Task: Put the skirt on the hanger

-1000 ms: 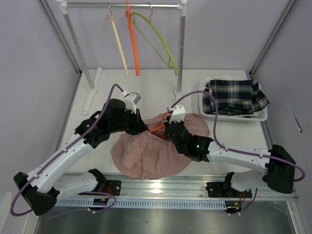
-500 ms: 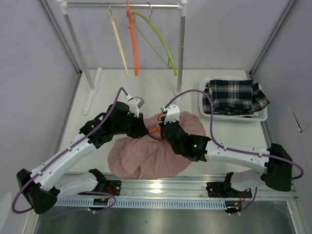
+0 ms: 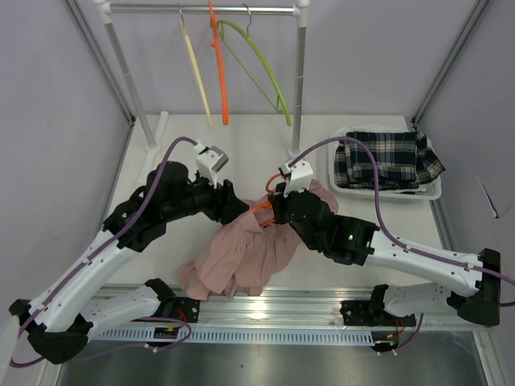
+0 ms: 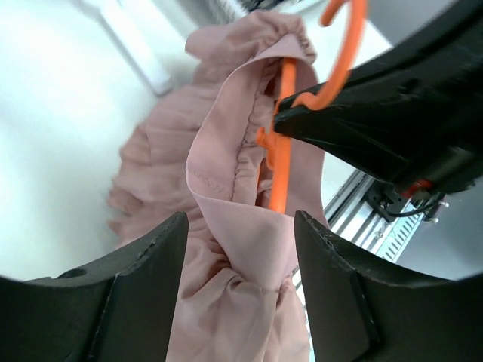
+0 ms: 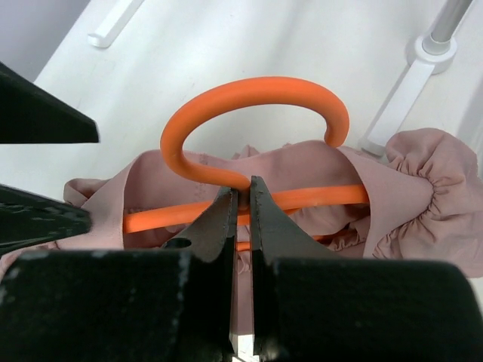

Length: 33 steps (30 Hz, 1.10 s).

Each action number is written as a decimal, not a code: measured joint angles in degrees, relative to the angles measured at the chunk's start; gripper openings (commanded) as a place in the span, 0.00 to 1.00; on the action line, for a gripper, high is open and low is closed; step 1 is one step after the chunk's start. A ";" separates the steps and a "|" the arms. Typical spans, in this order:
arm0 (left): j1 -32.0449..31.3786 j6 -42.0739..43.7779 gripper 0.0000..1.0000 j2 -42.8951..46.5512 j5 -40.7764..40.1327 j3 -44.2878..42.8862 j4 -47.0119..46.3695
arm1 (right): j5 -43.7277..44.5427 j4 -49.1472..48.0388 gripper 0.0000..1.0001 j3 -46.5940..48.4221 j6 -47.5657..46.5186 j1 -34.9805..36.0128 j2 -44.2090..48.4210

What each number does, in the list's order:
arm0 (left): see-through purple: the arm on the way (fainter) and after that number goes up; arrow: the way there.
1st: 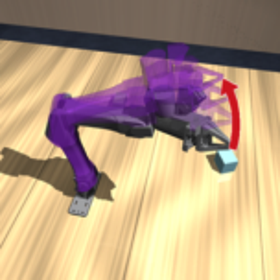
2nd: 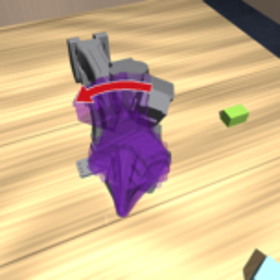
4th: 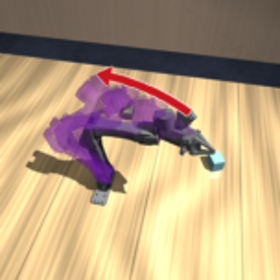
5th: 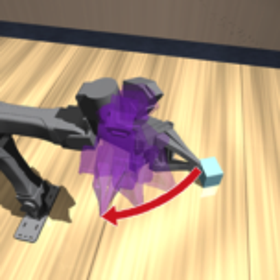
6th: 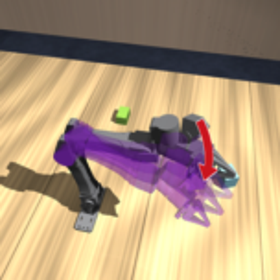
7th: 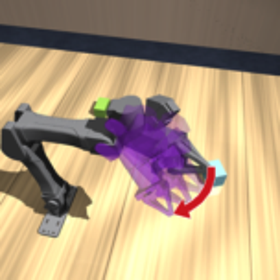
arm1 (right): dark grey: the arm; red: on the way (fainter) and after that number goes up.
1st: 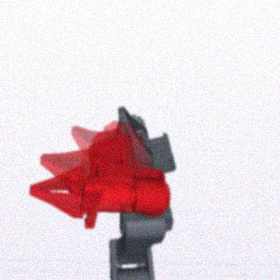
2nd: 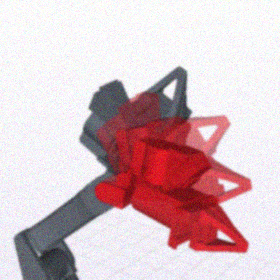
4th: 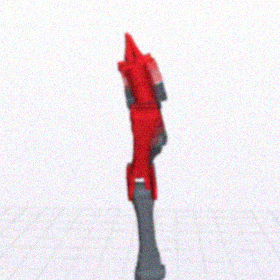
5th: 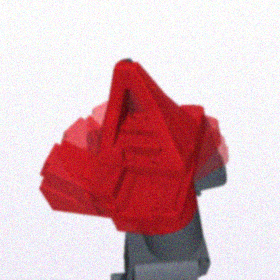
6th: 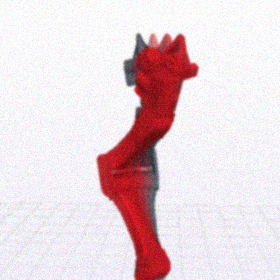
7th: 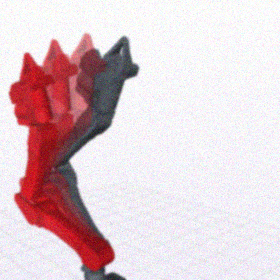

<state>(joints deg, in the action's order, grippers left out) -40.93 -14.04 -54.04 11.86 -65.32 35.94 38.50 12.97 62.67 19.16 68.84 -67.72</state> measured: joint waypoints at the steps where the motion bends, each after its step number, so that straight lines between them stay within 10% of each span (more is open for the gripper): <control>1: 0.00 0.83 0.63 0.85 0.48 -0.24 -0.09 | -0.33 0.48 0.00 0.31 -0.15 -0.02 0.26; 24: -2.73 8.24 0.60 0.90 10.54 0.85 3.37 | -3.56 6.95 0.00 7.98 -2.75 -0.07 -0.74; 31: -3.69 7.52 0.01 1.36 6.64 3.04 2.16 | -4.07 7.63 0.00 8.52 -2.78 -0.07 -2.36; 33: -3.72 7.45 0.00 1.53 5.66 3.23 2.12 | -4.11 7.91 0.00 8.72 -2.78 -0.07 -2.54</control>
<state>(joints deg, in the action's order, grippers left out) -44.64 -6.59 -52.51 17.52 -62.08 38.06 34.39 20.88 71.40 16.38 68.77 -70.26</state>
